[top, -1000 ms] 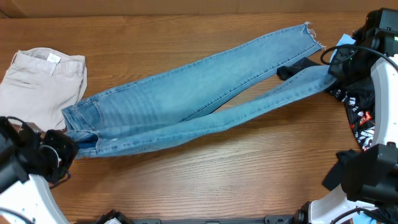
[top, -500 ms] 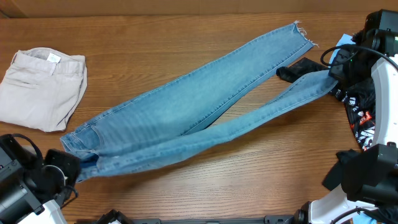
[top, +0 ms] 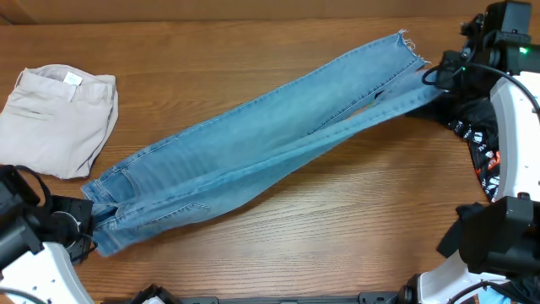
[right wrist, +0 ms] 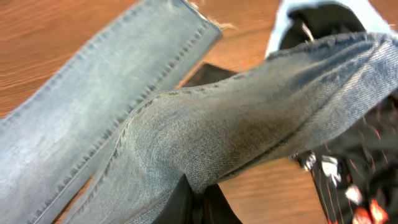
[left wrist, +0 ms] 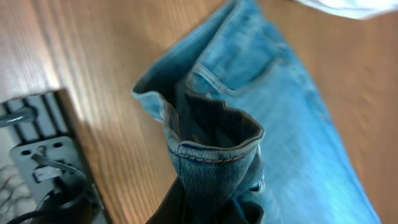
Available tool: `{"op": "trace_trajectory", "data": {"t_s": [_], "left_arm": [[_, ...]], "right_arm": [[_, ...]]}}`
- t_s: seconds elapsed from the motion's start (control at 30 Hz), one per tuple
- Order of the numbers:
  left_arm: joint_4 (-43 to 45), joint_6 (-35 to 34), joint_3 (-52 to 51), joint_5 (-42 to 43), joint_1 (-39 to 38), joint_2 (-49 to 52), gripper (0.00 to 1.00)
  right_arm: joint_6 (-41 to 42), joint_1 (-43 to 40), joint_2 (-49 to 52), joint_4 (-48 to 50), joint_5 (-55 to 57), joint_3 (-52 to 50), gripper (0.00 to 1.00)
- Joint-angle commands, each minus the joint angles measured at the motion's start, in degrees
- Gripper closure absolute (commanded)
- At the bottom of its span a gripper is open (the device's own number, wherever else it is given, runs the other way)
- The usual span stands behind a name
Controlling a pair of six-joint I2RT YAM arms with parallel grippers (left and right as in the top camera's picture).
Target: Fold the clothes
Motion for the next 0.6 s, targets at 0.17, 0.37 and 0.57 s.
{"op": "trace_trajectory", "data": {"t_s": [0.17, 0.37, 0.57], "left_arm": [[9.3, -4.0, -1.4, -9.0, 0.3, 6.3, 0.96], [10.8, -4.2, -1.4, -8.4, 0.3, 12.0, 0.96], [12.9, -4.1, -1.4, -8.2, 0.2, 18.6, 0.96]], "right_arm": [[-2.6, -0.2, 3.9, 2.7, 2.0, 1.7, 0.96], [-2.6, -0.2, 9.2, 6.5, 2.0, 1.7, 0.96], [-2.6, -0.1, 13.0, 9.9, 1.6, 1.7, 0.96]]}}
